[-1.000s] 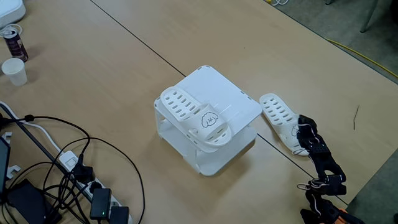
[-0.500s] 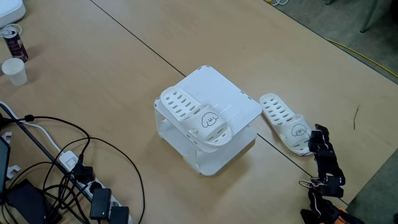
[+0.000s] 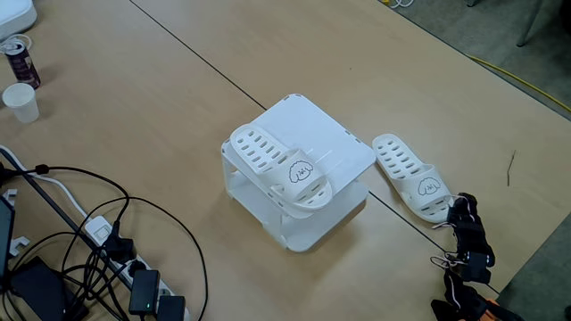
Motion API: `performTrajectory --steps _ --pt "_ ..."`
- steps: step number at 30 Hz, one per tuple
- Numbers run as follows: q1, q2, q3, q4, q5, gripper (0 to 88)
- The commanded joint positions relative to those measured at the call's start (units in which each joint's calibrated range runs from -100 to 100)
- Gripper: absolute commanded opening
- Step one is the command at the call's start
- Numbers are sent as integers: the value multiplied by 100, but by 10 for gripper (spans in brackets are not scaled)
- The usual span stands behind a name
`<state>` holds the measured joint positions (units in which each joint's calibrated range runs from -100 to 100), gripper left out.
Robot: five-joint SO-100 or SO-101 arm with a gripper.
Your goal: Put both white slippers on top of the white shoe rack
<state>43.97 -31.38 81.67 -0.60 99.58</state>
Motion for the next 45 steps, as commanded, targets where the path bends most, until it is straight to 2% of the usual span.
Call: performTrajectory --steps 1,12,28,45 --pt "142 -38 -53 -78 42 114" --pt "68 492 -62 -78 42 114" --pt "-1173 492 -125 -87 42 114" --pt "-1469 526 -901 -95 42 122"
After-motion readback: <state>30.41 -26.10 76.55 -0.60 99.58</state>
